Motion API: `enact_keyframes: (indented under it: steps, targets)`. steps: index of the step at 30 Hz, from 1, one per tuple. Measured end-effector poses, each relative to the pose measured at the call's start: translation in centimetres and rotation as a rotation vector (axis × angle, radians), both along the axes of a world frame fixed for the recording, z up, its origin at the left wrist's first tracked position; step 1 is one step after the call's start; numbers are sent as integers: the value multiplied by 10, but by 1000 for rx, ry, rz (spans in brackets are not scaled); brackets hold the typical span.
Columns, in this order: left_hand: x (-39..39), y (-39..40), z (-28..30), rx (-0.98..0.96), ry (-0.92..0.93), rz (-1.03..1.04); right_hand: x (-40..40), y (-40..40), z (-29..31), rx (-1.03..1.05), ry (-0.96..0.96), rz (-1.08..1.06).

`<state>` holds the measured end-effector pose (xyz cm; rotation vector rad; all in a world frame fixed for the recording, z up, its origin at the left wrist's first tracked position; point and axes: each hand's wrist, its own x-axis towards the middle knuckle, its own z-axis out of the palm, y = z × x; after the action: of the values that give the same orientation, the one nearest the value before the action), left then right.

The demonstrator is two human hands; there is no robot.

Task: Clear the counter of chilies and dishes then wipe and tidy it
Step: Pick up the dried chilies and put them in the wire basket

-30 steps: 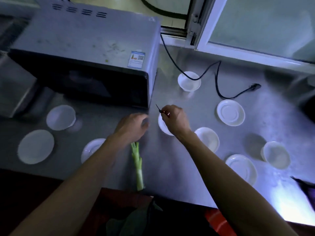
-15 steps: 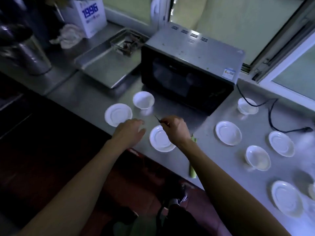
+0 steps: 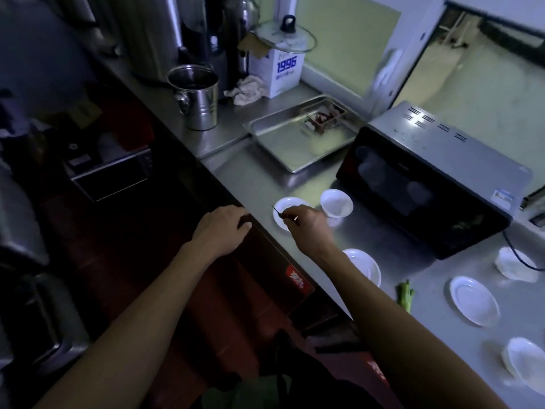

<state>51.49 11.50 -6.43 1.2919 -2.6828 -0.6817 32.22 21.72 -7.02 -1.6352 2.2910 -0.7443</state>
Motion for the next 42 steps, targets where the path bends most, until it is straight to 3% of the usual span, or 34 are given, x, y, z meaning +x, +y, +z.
enact_keyframes:
  steps: [8, 15, 32, 42]
  targets:
    - [24, -38, -4, -3, -17, 76, 23, -54, 2, -64, 13, 19]
    - [4, -89, -18, 9, -92, 83, -8, -115, -25, -23, -100, 81]
    - [-160, -238, -36, 34, -236, -85, -160, -223, -48, -11, -251, -141]
    - [-238, -284, -42, 30, -122, -236, -211, -238, -57, -28, -281, -310]
